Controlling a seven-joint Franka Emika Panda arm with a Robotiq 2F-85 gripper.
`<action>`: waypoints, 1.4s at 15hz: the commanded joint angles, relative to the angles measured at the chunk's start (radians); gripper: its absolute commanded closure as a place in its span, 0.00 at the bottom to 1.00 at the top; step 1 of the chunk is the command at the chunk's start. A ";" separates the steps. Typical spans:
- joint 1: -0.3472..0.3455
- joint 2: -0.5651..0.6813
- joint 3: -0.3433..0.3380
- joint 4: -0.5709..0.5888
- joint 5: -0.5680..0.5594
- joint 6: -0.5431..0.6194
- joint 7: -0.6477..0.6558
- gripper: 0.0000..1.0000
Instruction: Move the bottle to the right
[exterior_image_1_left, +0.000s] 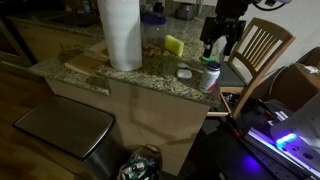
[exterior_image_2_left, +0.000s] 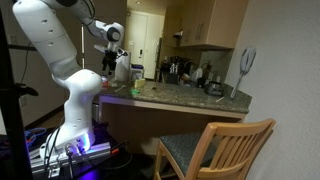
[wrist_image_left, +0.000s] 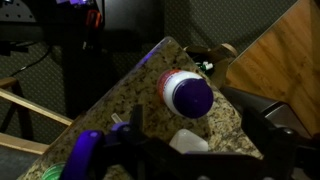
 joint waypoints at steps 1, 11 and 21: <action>0.005 0.001 -0.002 -0.002 -0.003 0.011 0.002 0.00; 0.012 0.002 -0.012 0.006 0.007 -0.057 -0.060 0.00; -0.019 0.246 -0.028 0.506 -0.112 -0.392 -0.043 0.00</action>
